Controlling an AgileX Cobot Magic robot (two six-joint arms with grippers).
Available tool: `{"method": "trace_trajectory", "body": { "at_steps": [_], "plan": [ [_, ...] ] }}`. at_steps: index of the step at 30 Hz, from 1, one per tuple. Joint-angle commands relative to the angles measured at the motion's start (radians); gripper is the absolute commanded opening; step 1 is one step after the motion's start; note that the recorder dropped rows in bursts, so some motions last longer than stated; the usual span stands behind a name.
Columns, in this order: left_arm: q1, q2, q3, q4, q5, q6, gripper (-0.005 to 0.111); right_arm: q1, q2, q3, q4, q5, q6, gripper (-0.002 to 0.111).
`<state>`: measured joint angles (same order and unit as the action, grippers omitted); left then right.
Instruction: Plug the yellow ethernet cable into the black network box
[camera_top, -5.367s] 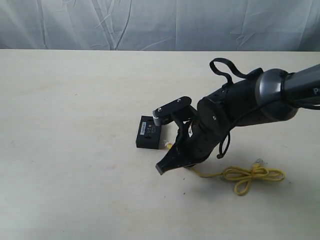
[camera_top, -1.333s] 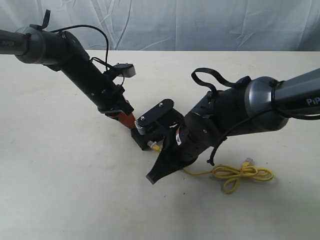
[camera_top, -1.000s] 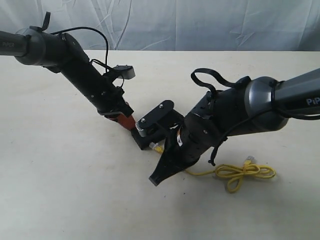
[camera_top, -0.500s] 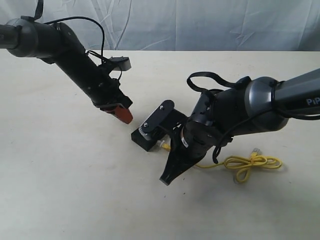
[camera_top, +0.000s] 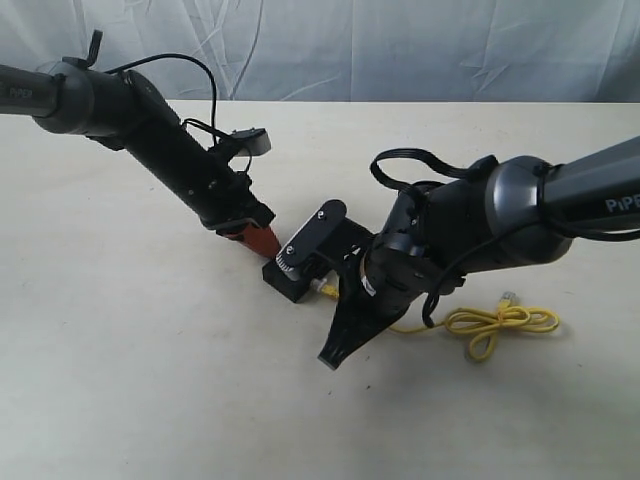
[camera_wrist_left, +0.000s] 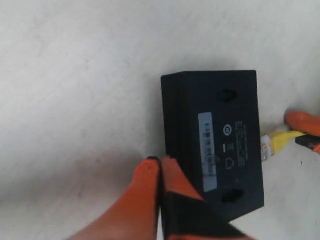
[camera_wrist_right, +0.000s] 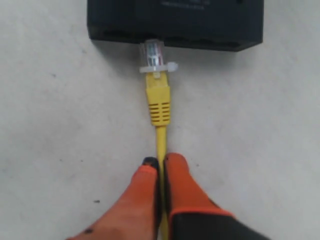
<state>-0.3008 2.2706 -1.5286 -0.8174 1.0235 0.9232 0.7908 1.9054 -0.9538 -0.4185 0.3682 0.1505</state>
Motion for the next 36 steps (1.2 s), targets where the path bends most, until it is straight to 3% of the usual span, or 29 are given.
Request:
{"method": "trace_trajectory", "body": {
  "at_steps": [1,19,32,34,36],
  "plan": [
    [-0.001,-0.002,0.005,0.002,0.005,0.006,0.0,0.0,0.007,0.001,0.0,-0.035,0.001,-0.001],
    [-0.001,-0.002,0.005,-0.023,0.085,0.006,0.0,0.0,0.007,0.001,0.024,-0.019,0.008,-0.001],
    [-0.001,-0.002,0.005,-0.02,0.11,0.022,0.0,0.0,0.007,0.001,0.024,-0.137,0.008,-0.001],
    [0.001,-0.002,0.005,-0.02,0.106,0.022,0.0,0.0,0.007,0.001,0.029,-0.129,0.008,0.004],
    [0.002,-0.002,0.005,-0.018,0.098,0.017,0.0,0.0,0.007,0.001,0.048,-0.126,0.008,0.017]
  ]
}}
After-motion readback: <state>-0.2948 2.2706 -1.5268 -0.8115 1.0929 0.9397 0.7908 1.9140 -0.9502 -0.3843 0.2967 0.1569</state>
